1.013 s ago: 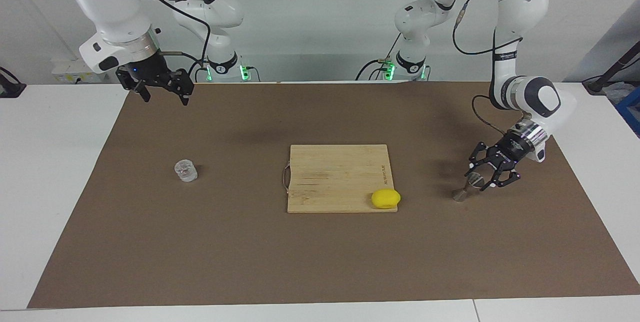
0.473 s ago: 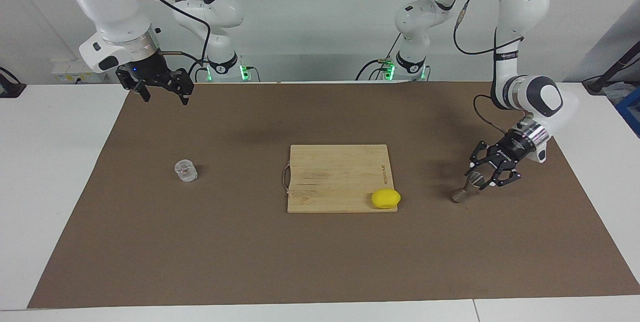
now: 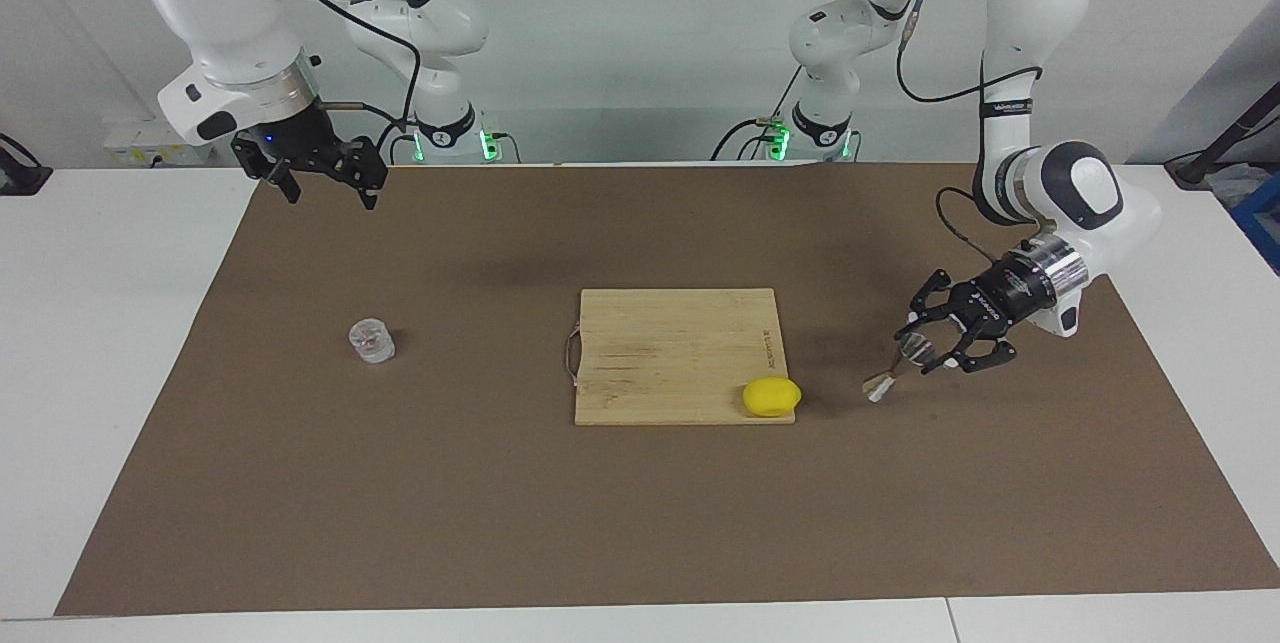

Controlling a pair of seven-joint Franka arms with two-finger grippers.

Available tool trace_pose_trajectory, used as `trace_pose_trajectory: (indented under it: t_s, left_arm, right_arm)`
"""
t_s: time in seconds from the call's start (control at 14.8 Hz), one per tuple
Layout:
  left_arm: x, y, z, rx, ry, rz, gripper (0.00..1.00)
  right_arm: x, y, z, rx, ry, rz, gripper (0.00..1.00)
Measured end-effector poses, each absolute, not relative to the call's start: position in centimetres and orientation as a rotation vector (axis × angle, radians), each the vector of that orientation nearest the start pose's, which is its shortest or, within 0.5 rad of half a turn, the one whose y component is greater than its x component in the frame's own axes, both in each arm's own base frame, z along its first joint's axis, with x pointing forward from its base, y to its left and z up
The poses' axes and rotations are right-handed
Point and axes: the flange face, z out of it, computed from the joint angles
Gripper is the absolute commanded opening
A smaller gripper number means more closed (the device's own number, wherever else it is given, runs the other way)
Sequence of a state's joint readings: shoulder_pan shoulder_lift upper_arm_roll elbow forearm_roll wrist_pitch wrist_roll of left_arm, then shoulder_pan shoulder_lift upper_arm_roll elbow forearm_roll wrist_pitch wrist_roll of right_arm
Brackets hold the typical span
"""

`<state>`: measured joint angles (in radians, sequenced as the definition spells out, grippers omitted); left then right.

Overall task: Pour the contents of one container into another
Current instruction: 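Grasp the small metal cup with the left gripper and lift it, then carry the metal cup over the board while the right gripper opens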

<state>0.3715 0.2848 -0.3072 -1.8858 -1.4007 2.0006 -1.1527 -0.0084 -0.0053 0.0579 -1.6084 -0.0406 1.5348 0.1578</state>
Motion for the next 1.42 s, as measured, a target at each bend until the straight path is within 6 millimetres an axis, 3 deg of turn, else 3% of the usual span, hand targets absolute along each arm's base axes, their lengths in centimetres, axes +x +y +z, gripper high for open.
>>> trace_pose_trajectory:
  t_s: [0.2,0.41,0.68,0.95,1.08,1.22,1.42]
  left_arm:
    - [63.5,-7.8,43.0,1.063,1.677,-0.939,0.00]
    - [63.1,-15.4,44.0,1.062,1.682,-0.936,0.00]
    - [60.9,-24.2,43.1,1.034,1.732,-0.906,0.00]
    - [57.2,-32.1,40.3,1.034,1.823,-0.828,0.00]
    - [56.0,-34.3,38.5,1.056,1.850,-0.837,0.00]
    - [55.6,-35.3,36.6,1.067,1.876,-0.846,0.00]
    - [56.6,-36.0,35.8,1.054,1.877,-0.846,0.00]
  right_arm:
    - [54.7,2.3,60.7,-3.183,0.173,0.101,0.99]
    - [54.7,2.3,60.7,-3.183,0.173,0.100,0.99]
    - [54.7,2.2,60.7,-3.183,0.175,0.100,0.99]
    - [54.7,1.9,60.7,-3.182,0.185,0.099,0.99]
    - [54.8,1.6,60.8,-3.180,0.221,0.095,0.99]
    - [54.8,1.1,60.8,-3.174,0.303,0.090,1.00]
    - [55.0,0.8,60.7,-3.149,0.509,0.062,1.00]
